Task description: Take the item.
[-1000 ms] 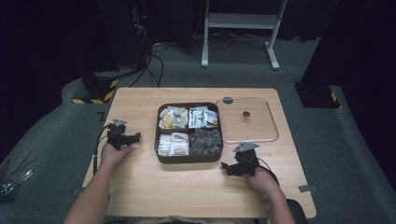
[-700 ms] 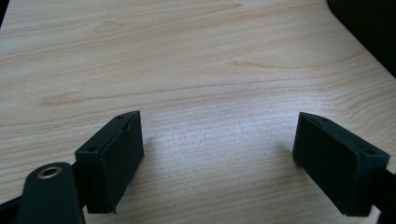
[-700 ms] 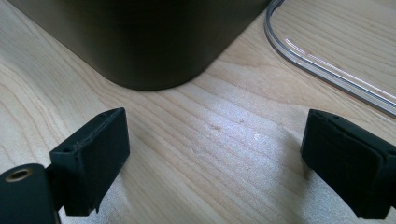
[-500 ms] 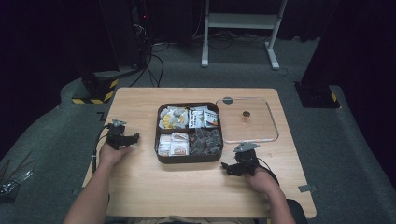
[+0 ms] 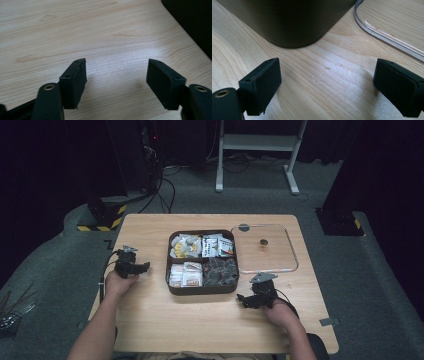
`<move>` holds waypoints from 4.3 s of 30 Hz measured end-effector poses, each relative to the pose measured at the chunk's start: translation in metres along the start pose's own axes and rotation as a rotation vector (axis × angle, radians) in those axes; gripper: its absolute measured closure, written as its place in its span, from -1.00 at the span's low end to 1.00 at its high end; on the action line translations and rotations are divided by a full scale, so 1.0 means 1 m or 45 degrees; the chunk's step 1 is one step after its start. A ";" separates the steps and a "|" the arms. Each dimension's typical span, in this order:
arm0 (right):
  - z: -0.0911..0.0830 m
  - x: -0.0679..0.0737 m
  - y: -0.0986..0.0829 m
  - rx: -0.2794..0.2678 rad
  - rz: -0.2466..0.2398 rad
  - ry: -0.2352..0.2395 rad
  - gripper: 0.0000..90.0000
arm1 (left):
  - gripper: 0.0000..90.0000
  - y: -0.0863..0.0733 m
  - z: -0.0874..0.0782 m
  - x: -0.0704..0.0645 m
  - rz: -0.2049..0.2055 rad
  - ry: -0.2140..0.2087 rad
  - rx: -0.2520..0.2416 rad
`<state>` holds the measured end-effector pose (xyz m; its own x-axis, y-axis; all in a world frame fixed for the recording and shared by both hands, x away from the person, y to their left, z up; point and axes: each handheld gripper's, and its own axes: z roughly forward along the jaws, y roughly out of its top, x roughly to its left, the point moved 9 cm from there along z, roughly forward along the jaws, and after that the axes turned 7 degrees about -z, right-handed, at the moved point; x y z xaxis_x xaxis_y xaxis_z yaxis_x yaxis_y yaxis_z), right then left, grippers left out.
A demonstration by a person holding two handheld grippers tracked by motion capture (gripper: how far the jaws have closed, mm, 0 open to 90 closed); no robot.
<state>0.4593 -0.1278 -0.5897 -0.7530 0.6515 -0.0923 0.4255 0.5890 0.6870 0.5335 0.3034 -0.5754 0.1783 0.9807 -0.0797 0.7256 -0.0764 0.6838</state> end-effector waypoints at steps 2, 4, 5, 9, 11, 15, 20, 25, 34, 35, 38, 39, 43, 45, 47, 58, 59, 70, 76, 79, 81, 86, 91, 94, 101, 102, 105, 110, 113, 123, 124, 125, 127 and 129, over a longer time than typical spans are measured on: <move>0.000 0.000 0.000 0.000 0.000 0.000 -0.83 | -0.19 0.002 -0.003 0.000 -0.011 -0.014 -0.015; 0.000 0.000 0.000 0.000 0.000 0.000 -0.83 | -0.18 0.005 -0.006 0.000 -0.011 -0.023 -0.039; 0.000 0.000 0.000 0.000 0.000 0.000 -0.83 | -0.16 0.006 -0.008 0.000 -0.016 -0.029 -0.048; 0.000 0.000 0.000 0.000 0.001 0.000 -0.83 | -0.12 0.012 -0.014 -0.002 -0.037 -0.067 -0.037; 0.000 0.000 0.000 0.000 0.001 0.000 -0.83 | -0.11 0.016 -0.017 -0.004 -0.040 -0.077 -0.056; 0.000 0.000 0.000 0.001 0.002 0.000 -0.83 | -0.13 0.021 -0.023 -0.008 -0.026 -0.083 -0.077; 0.000 0.000 0.000 0.002 0.004 0.000 -0.83 | -0.13 0.026 -0.029 -0.012 -0.013 -0.105 -0.094; 0.000 0.000 0.000 0.002 0.003 0.000 -0.83 | -0.08 0.032 -0.035 -0.021 0.009 -0.141 -0.109; 0.000 0.000 0.000 0.002 0.004 0.000 -0.83 | 0.00 0.043 -0.047 -0.038 0.021 -0.223 -0.127; 0.000 0.000 0.000 0.002 0.003 0.000 -0.83 | 0.00 0.044 -0.048 -0.040 0.032 -0.224 -0.127; 0.000 0.000 0.000 0.002 0.004 0.000 -0.83 | 0.00 0.046 -0.051 -0.049 0.068 -0.237 -0.129; 0.000 0.000 0.000 0.002 0.003 0.000 -0.83 | 0.01 0.046 -0.052 -0.052 0.069 -0.248 -0.130; 0.000 0.000 0.000 0.002 0.004 0.000 -0.83 | 0.06 0.050 -0.056 -0.064 0.101 -0.276 -0.155; 0.000 0.000 0.000 0.002 0.003 0.000 -0.83 | 0.06 0.050 -0.056 -0.070 0.115 -0.299 -0.143; 0.000 0.000 0.000 0.002 0.003 -0.001 -0.83 | 0.06 0.050 -0.055 -0.075 0.117 -0.319 -0.134; 0.000 0.000 0.000 0.002 0.003 -0.001 -0.83 | 0.07 0.052 -0.055 -0.101 0.147 -0.405 -0.124; 0.000 0.000 0.000 0.002 0.003 -0.001 -0.83 | 0.07 0.052 -0.055 -0.103 0.155 -0.408 -0.122; -0.001 0.000 -0.001 0.002 0.003 -0.001 -0.83 | 0.10 0.050 -0.047 -0.127 0.217 -0.452 -0.086; -0.001 0.000 -0.001 0.001 0.000 -0.003 -0.83 | 0.11 0.047 -0.043 -0.137 0.256 -0.462 -0.066; -0.001 0.000 -0.001 0.001 0.004 -0.005 -0.82 | 0.11 0.047 -0.040 -0.141 0.268 -0.470 -0.052; -0.001 0.000 -0.001 0.000 0.002 -0.007 -0.82 | 0.13 0.046 -0.038 -0.145 0.283 -0.470 -0.040; -0.002 0.001 -0.002 0.002 0.010 -0.012 -0.82 | 0.17 0.044 -0.032 -0.151 0.326 -0.466 -0.003; -0.003 0.001 -0.003 0.005 0.019 -0.016 -0.82 | 0.21 0.042 -0.025 -0.157 0.349 -0.474 0.029; -0.004 0.002 -0.004 0.005 0.021 -0.020 -0.82 | 0.23 0.040 -0.021 -0.160 0.365 -0.472 0.049; -0.004 0.002 -0.004 0.004 0.027 -0.024 -0.82 | 0.26 0.036 -0.014 -0.163 0.403 -0.464 0.085; -0.004 0.002 -0.004 0.004 0.025 -0.025 -0.82 | 0.26 0.035 -0.013 -0.164 0.412 -0.461 0.088; -0.005 0.002 -0.004 0.004 0.030 -0.026 -0.82 | 0.27 0.033 -0.009 -0.165 0.424 -0.452 0.105; -0.005 0.003 -0.005 0.004 0.030 -0.027 -0.82 | 0.34 0.032 -0.005 -0.165 0.443 -0.439 0.122; -0.005 0.003 -0.005 0.004 0.032 -0.030 -0.82 | 0.42 0.033 -0.004 -0.164 0.451 -0.423 0.104; -0.005 0.003 -0.005 0.006 0.034 -0.031 -0.82 | 0.82 0.035 -0.002 -0.161 0.463 -0.397 0.109; -0.005 0.003 -0.005 0.006 0.034 -0.031 -0.82 | 0.84 0.036 -0.001 -0.160 0.468 -0.396 0.109; -0.005 0.003 -0.005 0.005 0.031 -0.031 -0.82 | 0.87 0.036 -0.001 -0.160 0.467 -0.396 0.110; -0.005 0.003 -0.005 0.006 0.034 -0.031 -0.82 | 0.90 0.037 -0.001 -0.160 0.469 -0.397 0.110; -0.005 0.003 -0.005 0.005 0.031 -0.031 -0.82 | 0.92 0.037 -0.001 -0.160 0.471 -0.396 0.110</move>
<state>0.4523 -0.1315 -0.5896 -0.7299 0.6772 -0.0929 0.4458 0.5746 0.6864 0.5316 0.1441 -0.5367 0.6148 0.7861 -0.0646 0.6263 -0.4368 0.6457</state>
